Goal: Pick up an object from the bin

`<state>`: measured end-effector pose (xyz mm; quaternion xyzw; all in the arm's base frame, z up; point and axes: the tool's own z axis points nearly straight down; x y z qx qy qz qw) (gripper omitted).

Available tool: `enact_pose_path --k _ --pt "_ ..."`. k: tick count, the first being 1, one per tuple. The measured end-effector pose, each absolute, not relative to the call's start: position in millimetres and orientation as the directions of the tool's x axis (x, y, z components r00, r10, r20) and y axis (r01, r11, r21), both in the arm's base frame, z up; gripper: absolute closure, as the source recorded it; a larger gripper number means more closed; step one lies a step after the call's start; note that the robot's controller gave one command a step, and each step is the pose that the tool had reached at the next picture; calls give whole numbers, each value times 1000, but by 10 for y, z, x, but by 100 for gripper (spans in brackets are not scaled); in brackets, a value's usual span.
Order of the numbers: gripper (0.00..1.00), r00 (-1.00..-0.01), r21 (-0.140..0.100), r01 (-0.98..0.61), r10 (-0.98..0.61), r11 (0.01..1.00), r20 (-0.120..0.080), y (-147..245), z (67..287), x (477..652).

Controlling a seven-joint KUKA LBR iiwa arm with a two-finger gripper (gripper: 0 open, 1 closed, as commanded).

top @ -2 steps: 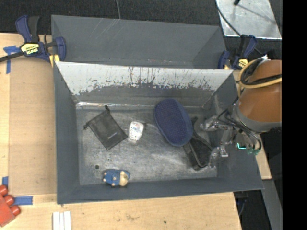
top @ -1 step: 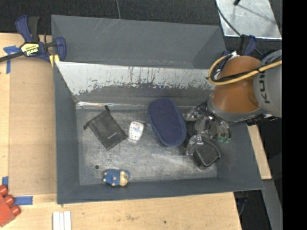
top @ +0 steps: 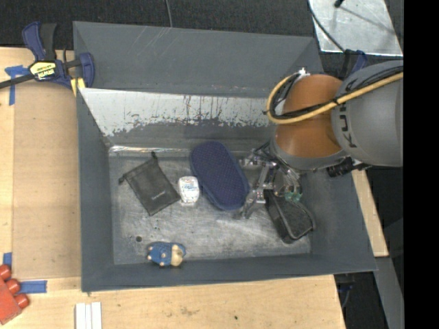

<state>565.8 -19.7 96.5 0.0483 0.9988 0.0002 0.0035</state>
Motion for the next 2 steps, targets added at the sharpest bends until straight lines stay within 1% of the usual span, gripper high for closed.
enact_pose_path --k 1,2 --pt "0 -954 2 298 298 954 -9 -28 757 5382" --pt "0 -994 3 113 113 994 -7 569 1102 5528"
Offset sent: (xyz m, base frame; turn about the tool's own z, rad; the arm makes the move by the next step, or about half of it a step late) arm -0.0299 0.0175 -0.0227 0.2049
